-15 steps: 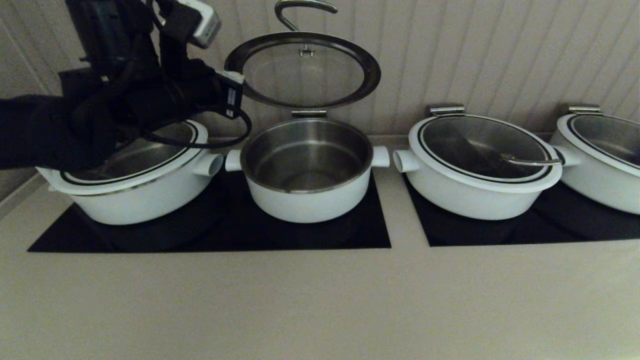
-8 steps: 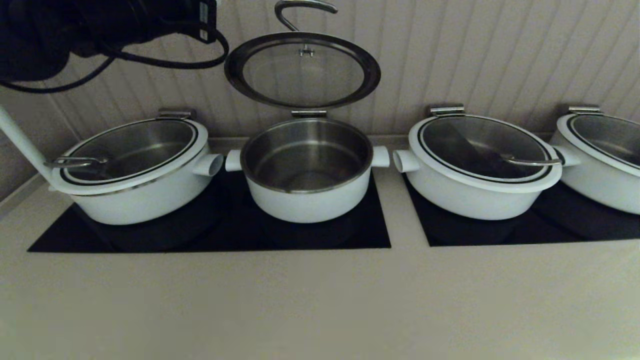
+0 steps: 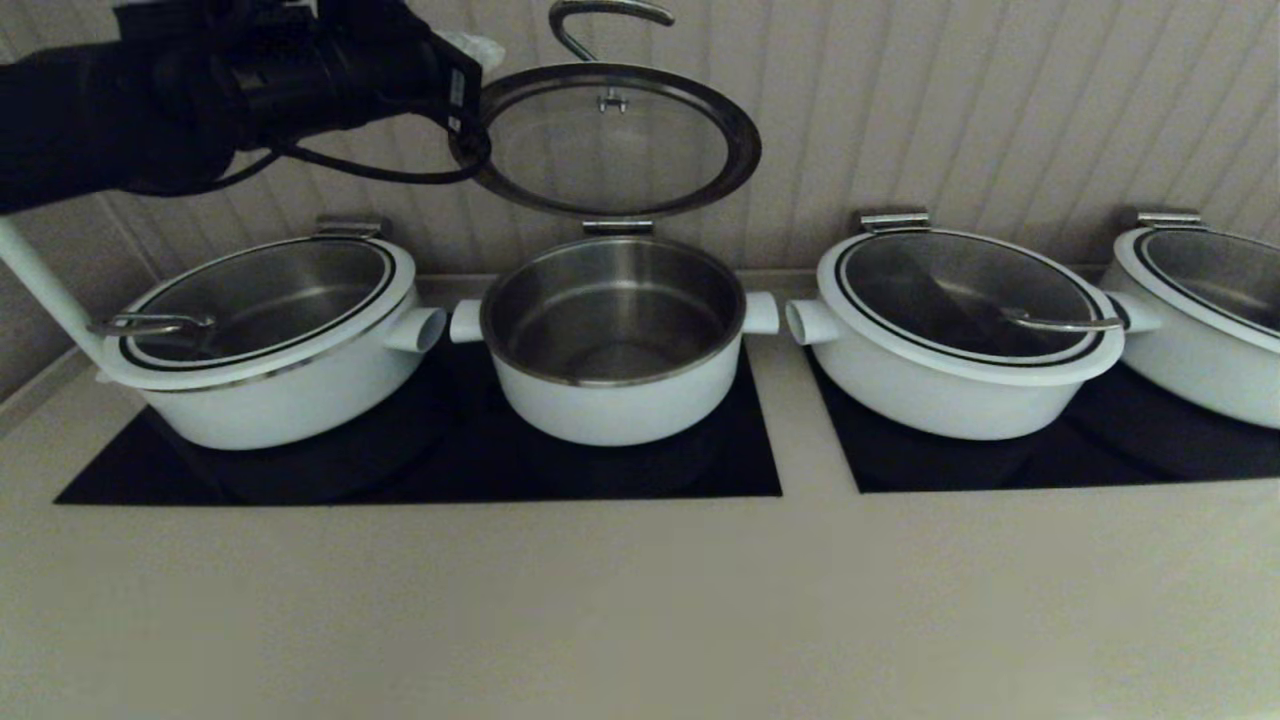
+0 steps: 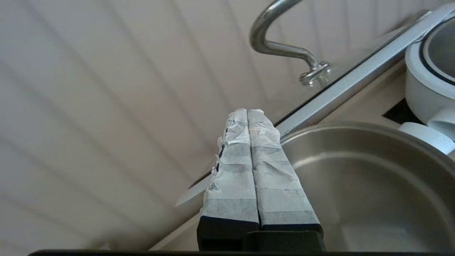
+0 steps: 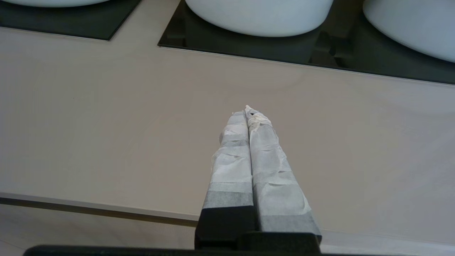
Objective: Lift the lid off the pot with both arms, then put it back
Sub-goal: Close the pot lid
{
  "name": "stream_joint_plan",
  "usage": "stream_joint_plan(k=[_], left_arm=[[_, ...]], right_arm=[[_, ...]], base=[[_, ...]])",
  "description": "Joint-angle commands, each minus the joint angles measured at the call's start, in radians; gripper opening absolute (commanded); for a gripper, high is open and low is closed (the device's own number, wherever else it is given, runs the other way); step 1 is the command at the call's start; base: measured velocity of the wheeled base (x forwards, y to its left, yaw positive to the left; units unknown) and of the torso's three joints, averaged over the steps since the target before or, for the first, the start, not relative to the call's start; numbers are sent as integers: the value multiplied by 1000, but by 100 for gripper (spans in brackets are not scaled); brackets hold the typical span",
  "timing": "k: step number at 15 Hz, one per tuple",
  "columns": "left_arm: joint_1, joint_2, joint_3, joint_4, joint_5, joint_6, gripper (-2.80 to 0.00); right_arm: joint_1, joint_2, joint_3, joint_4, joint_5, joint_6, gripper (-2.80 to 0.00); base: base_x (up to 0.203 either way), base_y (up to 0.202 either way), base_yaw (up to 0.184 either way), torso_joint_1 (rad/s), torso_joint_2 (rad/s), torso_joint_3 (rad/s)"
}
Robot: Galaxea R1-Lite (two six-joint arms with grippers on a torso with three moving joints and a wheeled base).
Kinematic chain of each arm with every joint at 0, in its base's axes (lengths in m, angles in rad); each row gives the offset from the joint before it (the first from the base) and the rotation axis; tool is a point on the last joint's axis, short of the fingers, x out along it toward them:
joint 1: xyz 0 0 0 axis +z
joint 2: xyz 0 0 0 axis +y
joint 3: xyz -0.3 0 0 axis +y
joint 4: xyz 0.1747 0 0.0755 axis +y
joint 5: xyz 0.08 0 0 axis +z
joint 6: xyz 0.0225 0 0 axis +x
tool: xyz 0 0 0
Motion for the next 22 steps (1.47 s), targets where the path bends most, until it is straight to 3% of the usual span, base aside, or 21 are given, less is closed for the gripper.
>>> stream_joint_plan(k=[1, 22], left_arm=[[8, 25, 0, -7, -2, 4, -280], [-7, -19, 26, 5, -2, 6, -280]], right_arm=[[0, 2, 0, 0, 1, -1, -280], [0, 2, 0, 0, 1, -1, -280]], base=[[0, 0, 0, 0, 0, 0], [0, 0, 0, 0, 0, 0]])
